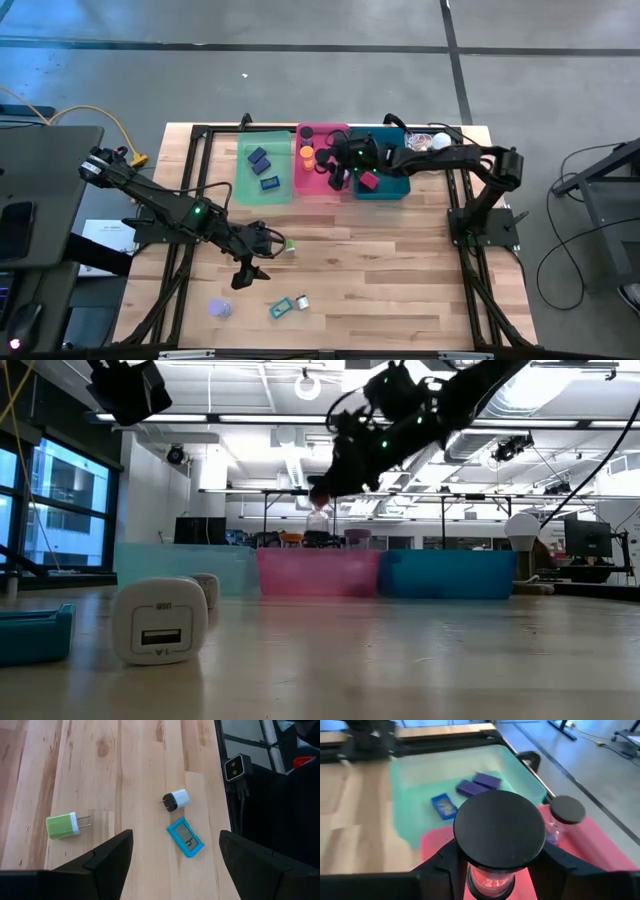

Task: Pick & Place Office items
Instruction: Put the red hourglass into the pink bin

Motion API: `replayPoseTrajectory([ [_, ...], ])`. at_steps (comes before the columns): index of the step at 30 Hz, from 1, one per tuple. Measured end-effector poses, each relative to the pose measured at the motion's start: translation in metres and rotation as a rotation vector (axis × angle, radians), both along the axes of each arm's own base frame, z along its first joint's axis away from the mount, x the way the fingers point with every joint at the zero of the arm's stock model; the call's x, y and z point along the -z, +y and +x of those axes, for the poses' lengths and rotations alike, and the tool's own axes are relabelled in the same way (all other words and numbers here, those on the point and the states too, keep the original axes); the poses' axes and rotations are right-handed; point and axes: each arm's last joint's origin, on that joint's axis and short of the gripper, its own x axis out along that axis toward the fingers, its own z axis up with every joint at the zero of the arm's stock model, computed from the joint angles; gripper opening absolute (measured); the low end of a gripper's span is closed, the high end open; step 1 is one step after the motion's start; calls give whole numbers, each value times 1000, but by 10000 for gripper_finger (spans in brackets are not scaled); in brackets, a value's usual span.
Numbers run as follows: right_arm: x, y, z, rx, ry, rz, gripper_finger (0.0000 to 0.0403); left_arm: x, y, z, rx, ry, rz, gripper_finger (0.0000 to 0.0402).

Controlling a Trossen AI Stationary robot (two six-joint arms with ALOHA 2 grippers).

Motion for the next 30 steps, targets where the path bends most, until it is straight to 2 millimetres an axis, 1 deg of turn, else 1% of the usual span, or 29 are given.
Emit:
replayPoseTrajectory([
  [4, 8, -10, 0, 22, 14, 10, 163, 0, 0, 0, 0, 0, 0, 289],
  [7, 12, -15, -2, 36, 35, 18, 158, 0, 0, 0, 0, -1, -1, 289],
  [11, 11, -20, -3, 46, 25, 16, 156, 0, 0, 0, -1, -1, 1, 289],
  [14, 12, -25, -6, 51, 34, 27, 163, 0, 0, 0, -1, -1, 1, 289],
  [20, 31, -34, 0, 43, 31, 63, 157, 0, 0, 0, -2, -5, 0, 289],
  [27, 48, -39, 3, 53, 62, 81, 164, -1, 0, 1, -2, -8, -1, 289],
  [30, 50, -40, 4, 55, 60, 79, 157, -1, 0, 1, -2, -8, -1, 289],
])
